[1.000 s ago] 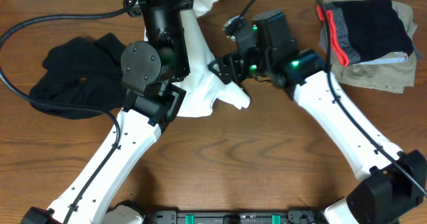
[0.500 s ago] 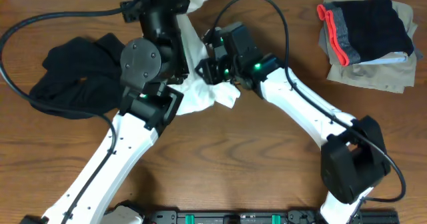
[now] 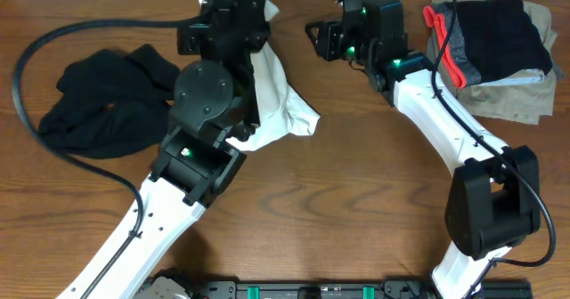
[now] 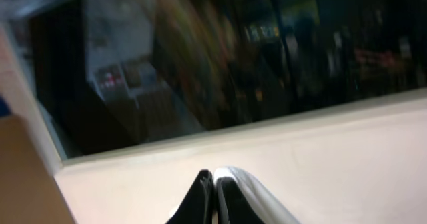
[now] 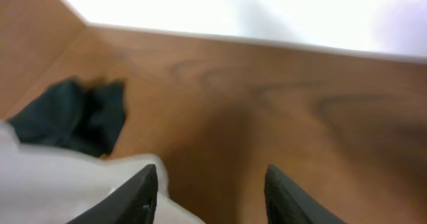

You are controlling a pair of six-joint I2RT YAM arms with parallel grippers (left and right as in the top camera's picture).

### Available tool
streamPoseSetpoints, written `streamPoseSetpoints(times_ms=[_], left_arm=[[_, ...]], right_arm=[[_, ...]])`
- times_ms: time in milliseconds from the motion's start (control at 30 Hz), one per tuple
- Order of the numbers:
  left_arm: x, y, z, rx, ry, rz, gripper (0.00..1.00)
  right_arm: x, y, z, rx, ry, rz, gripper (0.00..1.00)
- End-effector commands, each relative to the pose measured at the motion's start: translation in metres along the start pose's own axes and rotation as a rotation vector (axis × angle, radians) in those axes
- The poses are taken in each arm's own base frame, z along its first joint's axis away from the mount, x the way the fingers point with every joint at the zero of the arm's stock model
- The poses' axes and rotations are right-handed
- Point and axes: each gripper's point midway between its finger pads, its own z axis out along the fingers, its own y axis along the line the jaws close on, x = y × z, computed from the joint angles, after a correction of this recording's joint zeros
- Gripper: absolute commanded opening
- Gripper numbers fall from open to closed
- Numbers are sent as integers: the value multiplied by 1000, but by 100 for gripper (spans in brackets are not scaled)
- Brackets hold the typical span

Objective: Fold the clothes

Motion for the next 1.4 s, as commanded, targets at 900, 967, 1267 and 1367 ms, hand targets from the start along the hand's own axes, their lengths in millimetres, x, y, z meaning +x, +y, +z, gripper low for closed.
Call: streamPoseSetpoints(times_ms=[900, 967, 1267, 1367], left_arm=[[-49, 63, 10, -127, -204, -111, 6], [-51, 66, 8, -135, -206, -115, 6], [-34, 83, 2, -208, -97, -81, 6], [-20, 86, 2, -237, -33, -49, 6]], right_arm=[[125, 168, 0, -338, 396, -137, 63], [132, 162, 8, -303, 402, -141, 46], [110, 110, 16, -146, 343, -116, 1], [83, 86, 16, -123, 269, -103, 1]])
